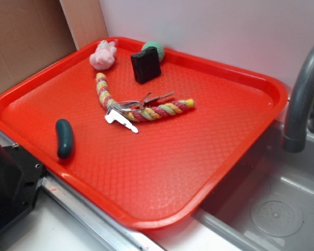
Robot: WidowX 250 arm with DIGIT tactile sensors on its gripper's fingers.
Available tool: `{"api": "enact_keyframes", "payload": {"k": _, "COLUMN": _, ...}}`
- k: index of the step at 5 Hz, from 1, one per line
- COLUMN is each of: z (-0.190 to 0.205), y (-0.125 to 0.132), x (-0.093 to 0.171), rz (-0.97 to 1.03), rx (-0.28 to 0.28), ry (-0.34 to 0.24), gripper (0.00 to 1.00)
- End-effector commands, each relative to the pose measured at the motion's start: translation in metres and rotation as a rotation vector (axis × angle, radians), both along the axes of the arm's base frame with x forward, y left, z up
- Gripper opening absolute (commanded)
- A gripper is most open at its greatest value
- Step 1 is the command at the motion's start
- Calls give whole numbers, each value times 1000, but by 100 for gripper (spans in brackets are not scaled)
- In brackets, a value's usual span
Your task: Grab the black box.
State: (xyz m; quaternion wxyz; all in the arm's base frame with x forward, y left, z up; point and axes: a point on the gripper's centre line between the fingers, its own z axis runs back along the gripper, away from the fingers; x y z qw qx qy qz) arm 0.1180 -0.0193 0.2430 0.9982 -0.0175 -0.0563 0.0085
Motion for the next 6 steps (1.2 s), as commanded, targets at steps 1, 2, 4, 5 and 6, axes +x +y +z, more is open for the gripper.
{"api": "enact_keyframes", "payload": {"k": 1, "z": 0, "y": 0, "x": 0, "rz": 0, "rx": 0, "ry": 0, "gripper": 100}}
{"api": "enact_keyframes", "payload": {"k": 2, "z": -27, "y": 39, "x": 50, "rz": 19, "rx": -18, "ry": 5, "gripper": 100}}
{"api": "enact_keyframes", "payload": {"k": 4, "z": -89, "y": 67, "x": 144, "rz": 58, "rx": -107, "ry": -131, "gripper": 100}}
{"api": "enact_keyframes", "payload": {"k": 5, "z": -100, "y": 57, "x": 145, "rz": 115, "rx": -123, "ry": -98, "gripper": 100}}
{"api": "enact_keyframes", "payload": {"k": 6, "z": -100, "y": 57, "x": 145, "rz": 115, "rx": -123, "ry": -98, "gripper": 100}}
